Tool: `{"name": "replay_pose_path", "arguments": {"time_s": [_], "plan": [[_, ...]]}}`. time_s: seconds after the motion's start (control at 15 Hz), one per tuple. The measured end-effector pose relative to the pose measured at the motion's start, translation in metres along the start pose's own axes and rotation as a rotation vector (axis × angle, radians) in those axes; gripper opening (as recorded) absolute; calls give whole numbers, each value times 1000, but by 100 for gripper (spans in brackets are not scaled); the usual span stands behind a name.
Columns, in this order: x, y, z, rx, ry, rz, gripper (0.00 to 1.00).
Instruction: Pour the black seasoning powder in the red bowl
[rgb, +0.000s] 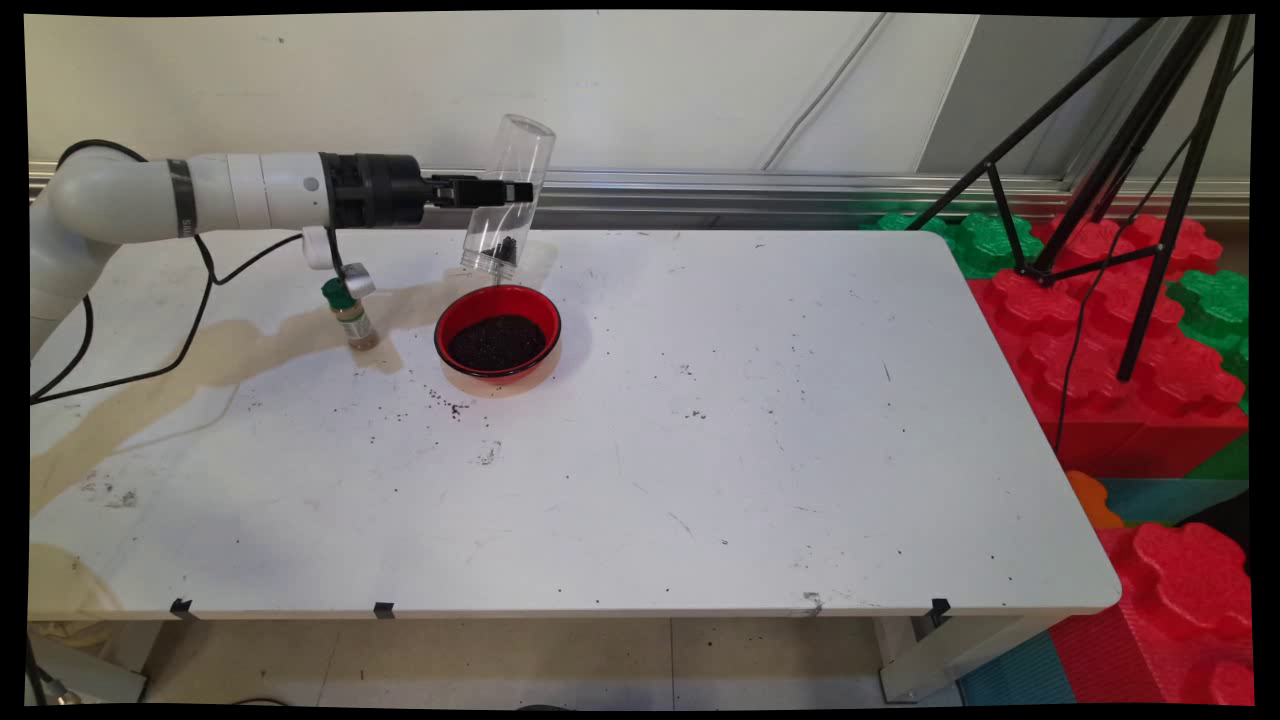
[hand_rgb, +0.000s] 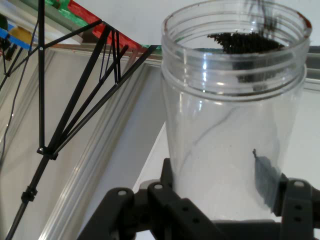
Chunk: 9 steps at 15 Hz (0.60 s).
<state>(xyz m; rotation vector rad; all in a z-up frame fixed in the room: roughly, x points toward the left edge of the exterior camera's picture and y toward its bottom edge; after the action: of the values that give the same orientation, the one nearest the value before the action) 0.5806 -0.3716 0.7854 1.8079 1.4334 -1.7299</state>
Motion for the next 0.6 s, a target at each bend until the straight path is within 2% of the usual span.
{"name": "replay_pose_path", "arguments": {"time_s": [0.6], "plan": [[1,-5,-3,13,-6,103,0]]}}
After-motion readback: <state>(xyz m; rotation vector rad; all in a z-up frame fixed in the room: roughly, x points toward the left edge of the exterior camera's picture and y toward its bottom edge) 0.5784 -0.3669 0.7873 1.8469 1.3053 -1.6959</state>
